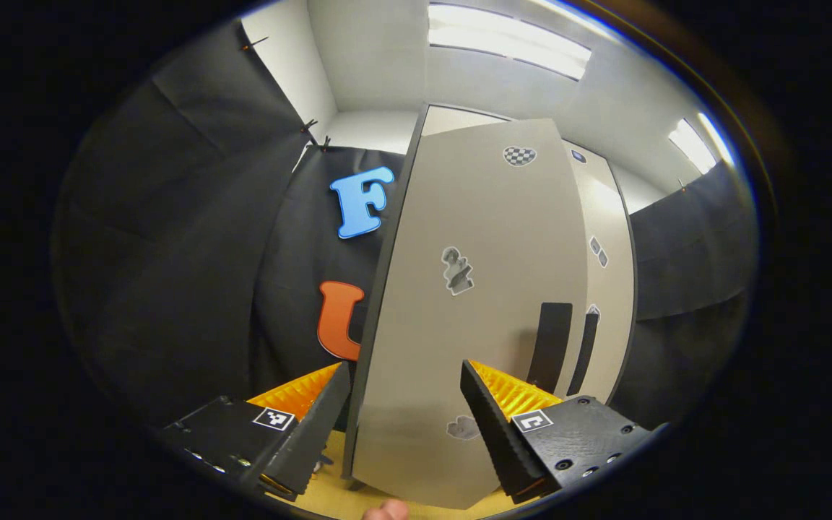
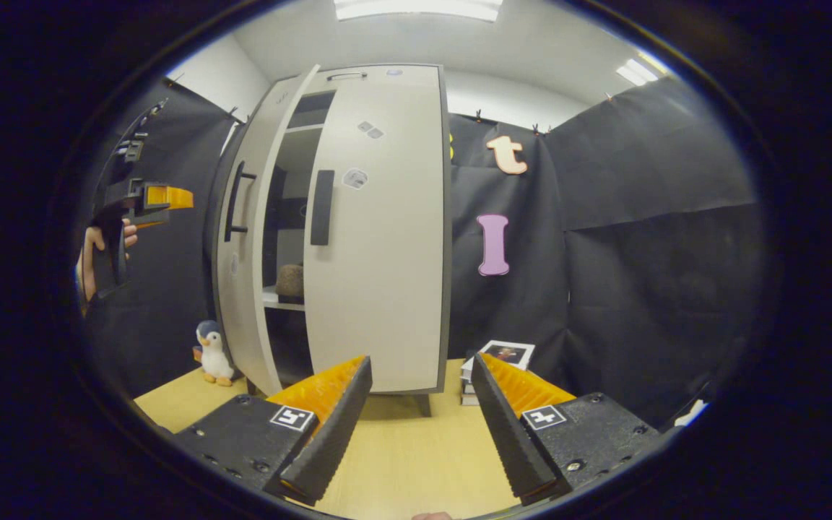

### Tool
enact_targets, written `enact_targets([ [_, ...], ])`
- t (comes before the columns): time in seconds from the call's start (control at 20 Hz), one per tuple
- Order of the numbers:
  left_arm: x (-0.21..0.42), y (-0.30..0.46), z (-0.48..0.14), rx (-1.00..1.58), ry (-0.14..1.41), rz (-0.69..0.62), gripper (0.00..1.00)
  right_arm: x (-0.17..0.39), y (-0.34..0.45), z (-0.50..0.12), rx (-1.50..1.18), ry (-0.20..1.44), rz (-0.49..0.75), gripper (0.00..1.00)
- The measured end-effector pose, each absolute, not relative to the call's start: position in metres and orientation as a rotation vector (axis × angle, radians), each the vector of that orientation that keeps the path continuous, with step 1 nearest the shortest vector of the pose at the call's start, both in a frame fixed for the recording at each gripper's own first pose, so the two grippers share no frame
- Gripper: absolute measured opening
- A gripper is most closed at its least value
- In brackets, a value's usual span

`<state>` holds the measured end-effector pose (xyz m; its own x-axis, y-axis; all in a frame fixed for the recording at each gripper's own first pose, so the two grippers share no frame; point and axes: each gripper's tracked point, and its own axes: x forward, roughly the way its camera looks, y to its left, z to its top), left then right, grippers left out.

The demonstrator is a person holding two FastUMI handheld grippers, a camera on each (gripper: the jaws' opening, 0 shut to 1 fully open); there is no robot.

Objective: Grab one shoe with the right hand and put it into the shoe cabinet, grab the other shoe with the left hand and put it into the shoe cabinet; then close the right door with the right hand and the left door with the left hand.

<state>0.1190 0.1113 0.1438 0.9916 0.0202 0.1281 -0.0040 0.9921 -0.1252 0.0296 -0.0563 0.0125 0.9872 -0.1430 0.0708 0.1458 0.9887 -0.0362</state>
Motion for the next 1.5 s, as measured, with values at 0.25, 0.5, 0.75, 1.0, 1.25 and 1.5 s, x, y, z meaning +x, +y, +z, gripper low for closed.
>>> enact_targets([
  [0.25, 0.067, 0.095, 0.117, -0.059, -0.064, 0.035, 0.93, 0.029, -0.040, 0.018, -0.032, -0.086, -0.094, 0.90],
  [0.5, 0.023, 0.060, 0.068, -0.062, -0.050, 0.031, 0.93, 0.026, -0.029, 0.010, -0.034, -0.065, -0.047, 0.90],
  [0.75, -0.002, 0.039, 0.039, -0.040, -0.069, 0.049, 0.93, 0.019, -0.021, -0.003, -0.021, -0.028, -0.022, 0.90],
  [1.0, -0.011, 0.000, 0.023, -0.066, -0.042, -0.015, 0.93, 0.011, -0.018, -0.010, -0.002, -0.023, -0.018, 0.90],
  [1.25, -0.014, -0.012, 0.018, -0.068, -0.022, -0.040, 0.93, 0.008, -0.021, -0.008, -0.001, -0.033, -0.023, 0.90],
  [1.5, -0.015, -0.013, 0.018, -0.080, -0.014, -0.044, 0.93, 0.005, -0.024, -0.004, 0.011, -0.048, -0.026, 0.90],
])
